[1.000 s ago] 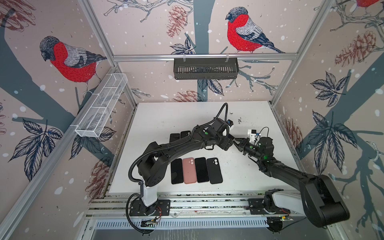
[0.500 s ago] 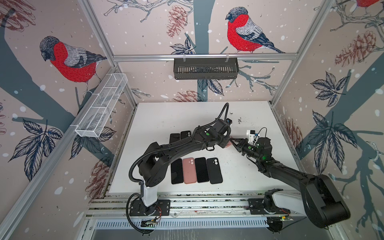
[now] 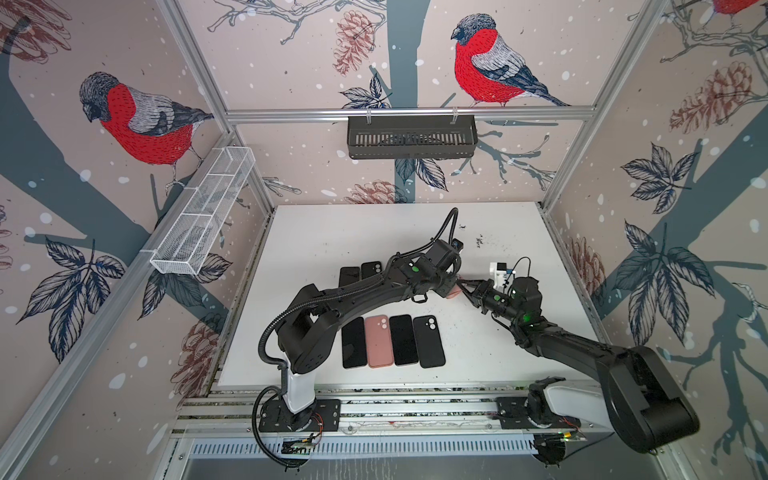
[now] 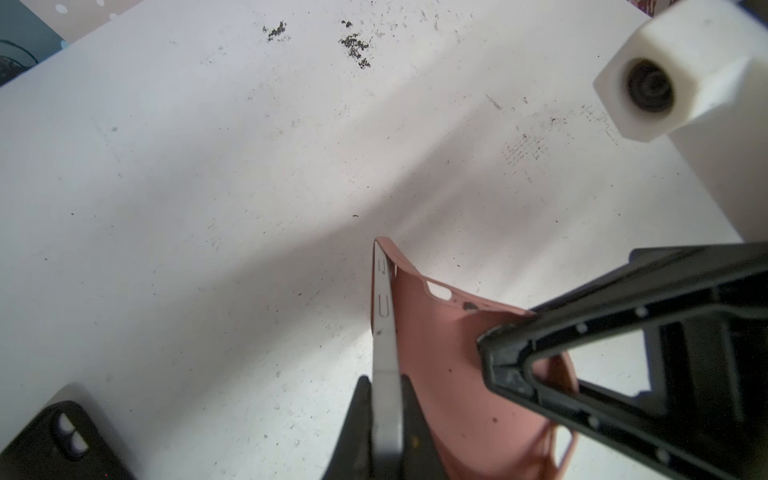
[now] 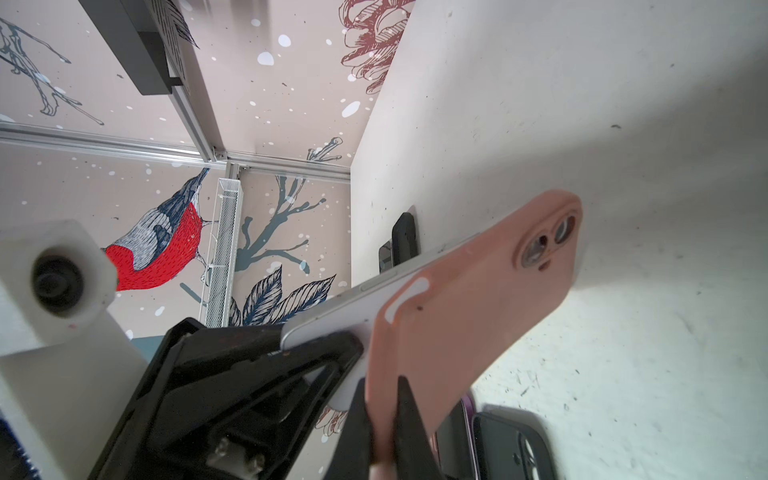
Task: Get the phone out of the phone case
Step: 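Pull the silver phone out with the left gripper while the right holds the pink case, then lower the silver phone and the pink case onto the table with both grippers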
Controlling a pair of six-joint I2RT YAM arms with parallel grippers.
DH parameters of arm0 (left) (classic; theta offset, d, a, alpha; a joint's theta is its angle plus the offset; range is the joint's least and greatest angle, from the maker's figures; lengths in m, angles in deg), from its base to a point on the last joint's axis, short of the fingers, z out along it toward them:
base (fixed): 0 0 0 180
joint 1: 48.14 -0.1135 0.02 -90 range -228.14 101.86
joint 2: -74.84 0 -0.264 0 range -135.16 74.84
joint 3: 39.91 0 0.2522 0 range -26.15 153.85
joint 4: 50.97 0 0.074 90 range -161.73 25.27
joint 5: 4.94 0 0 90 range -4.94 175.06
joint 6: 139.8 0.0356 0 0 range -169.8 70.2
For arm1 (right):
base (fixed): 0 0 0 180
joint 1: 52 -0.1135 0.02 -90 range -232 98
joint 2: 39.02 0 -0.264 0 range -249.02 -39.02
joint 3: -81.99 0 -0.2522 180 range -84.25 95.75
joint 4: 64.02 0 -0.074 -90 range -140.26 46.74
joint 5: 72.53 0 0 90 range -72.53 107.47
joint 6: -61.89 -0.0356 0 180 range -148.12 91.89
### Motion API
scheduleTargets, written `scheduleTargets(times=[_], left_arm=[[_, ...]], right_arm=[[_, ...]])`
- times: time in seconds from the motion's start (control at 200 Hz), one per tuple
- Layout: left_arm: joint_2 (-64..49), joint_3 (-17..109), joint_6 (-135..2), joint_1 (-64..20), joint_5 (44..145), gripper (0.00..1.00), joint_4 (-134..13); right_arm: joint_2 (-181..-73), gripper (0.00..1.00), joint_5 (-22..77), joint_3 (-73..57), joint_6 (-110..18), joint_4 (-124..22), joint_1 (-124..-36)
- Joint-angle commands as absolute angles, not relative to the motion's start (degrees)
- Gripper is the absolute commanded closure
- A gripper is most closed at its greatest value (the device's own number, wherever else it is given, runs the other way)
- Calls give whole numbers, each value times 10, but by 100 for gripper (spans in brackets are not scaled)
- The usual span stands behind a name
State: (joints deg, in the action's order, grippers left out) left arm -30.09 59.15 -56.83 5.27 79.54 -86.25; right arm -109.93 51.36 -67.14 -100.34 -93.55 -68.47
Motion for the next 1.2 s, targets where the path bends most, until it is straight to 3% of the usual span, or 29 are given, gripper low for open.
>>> scheduleTargets(times=[0.0,0.385,0.841,1.196], left_arm=[[-256,573,-528,56,763,96,-847],[-100,403,-363,58,622,96,-768],[-196,348,-234,63,542,100,-695],[-215,252,-147,70,520,94,-575]], right_arm=[[-1099,100,505,-674,-995,-941,-682],[-1106,100,453,-714,-1033,-960,-670],[-1186,100,257,-729,-1174,-1060,-806],[-1297,100,181,-673,-1243,-1081,-863]])
